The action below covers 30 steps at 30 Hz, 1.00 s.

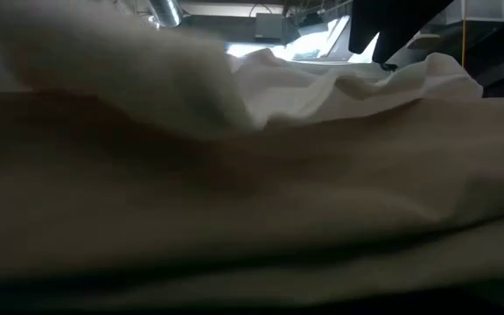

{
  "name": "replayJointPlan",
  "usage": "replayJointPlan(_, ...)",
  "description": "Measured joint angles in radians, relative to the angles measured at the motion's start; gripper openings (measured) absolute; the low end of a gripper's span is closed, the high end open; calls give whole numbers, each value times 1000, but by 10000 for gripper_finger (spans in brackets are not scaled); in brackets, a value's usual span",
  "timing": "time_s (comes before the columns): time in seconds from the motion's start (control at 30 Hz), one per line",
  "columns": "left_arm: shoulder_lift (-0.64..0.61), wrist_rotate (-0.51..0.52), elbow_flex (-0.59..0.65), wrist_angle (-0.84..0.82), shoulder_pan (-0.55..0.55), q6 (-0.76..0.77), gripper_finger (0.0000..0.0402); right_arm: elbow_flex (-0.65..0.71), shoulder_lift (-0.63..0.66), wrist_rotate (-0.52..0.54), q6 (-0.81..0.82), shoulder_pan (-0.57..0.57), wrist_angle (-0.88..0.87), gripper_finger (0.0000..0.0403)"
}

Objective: Fold laundry
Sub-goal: Fold the pink panty

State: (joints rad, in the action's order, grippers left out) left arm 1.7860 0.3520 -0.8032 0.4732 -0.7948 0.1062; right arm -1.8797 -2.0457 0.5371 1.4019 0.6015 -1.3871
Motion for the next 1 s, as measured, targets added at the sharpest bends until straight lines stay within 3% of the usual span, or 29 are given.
replayJointPlan(0.53, -121, 210, 0, -28, 93, 198, 2, 0, 0, -104, -137, 0, 5, 186)
replayJointPlan(1.0, -121, 443, 0, -314, 170, 432, 2, 0, 0, -104, -214, 1, 6, 186)
